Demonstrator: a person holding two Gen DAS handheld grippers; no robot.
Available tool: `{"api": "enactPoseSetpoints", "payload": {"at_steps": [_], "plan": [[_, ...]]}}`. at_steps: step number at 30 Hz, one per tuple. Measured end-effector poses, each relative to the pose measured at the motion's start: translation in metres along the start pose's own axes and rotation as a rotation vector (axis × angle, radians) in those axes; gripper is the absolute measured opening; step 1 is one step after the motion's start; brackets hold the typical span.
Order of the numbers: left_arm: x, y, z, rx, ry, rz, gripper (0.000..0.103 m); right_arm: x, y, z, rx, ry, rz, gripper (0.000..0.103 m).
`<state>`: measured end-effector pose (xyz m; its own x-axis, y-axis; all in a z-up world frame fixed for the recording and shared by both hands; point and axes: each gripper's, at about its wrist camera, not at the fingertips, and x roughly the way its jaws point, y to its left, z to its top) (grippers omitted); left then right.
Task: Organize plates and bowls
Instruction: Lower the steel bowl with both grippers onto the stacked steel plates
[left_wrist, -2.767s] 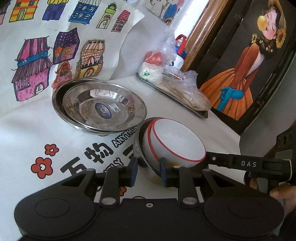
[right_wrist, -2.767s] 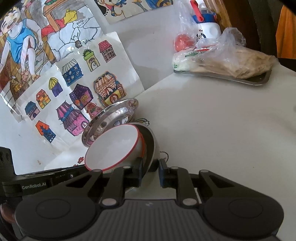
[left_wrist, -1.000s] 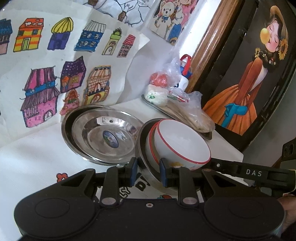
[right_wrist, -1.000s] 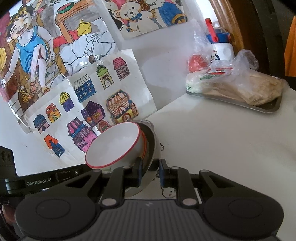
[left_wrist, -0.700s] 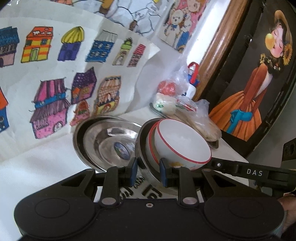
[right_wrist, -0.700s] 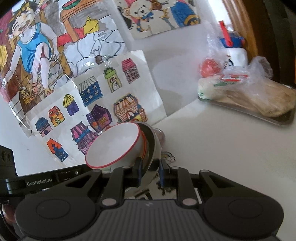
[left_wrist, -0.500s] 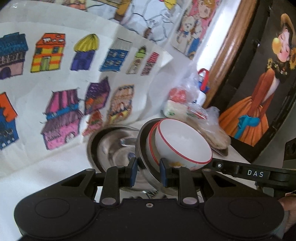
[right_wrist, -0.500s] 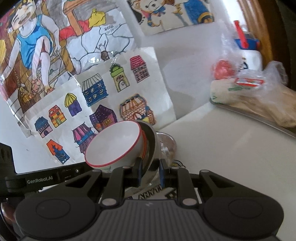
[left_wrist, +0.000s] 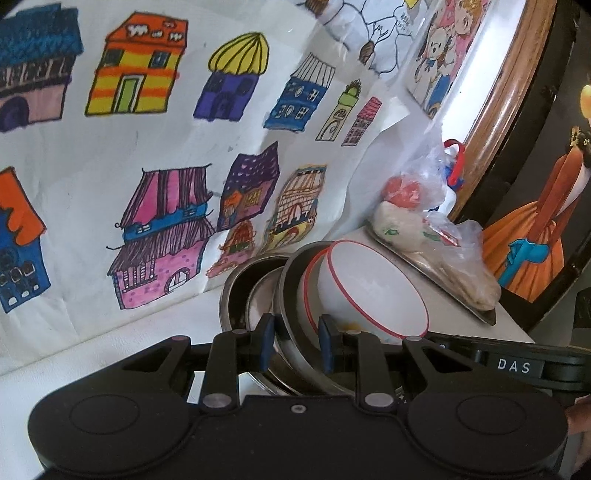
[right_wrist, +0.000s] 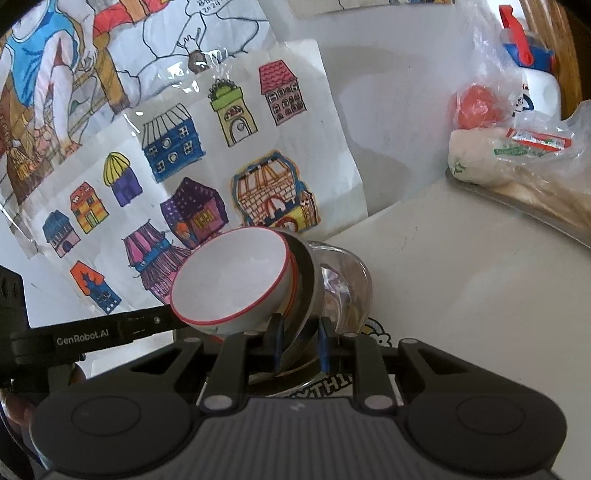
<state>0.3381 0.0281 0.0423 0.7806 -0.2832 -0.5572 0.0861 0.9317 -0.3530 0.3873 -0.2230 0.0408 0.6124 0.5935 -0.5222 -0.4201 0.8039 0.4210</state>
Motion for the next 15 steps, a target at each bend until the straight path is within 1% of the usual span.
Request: {"api": "enactPoseSetpoints", "payload": {"at_steps": [15], "plan": [[0.0093, 0.0022, -0.0011, -0.01, 0.019, -0.002, 0.026, 0.0054, -0.0022, 0.0039, -0.015, -0.001, -0.007, 0.022]]}}
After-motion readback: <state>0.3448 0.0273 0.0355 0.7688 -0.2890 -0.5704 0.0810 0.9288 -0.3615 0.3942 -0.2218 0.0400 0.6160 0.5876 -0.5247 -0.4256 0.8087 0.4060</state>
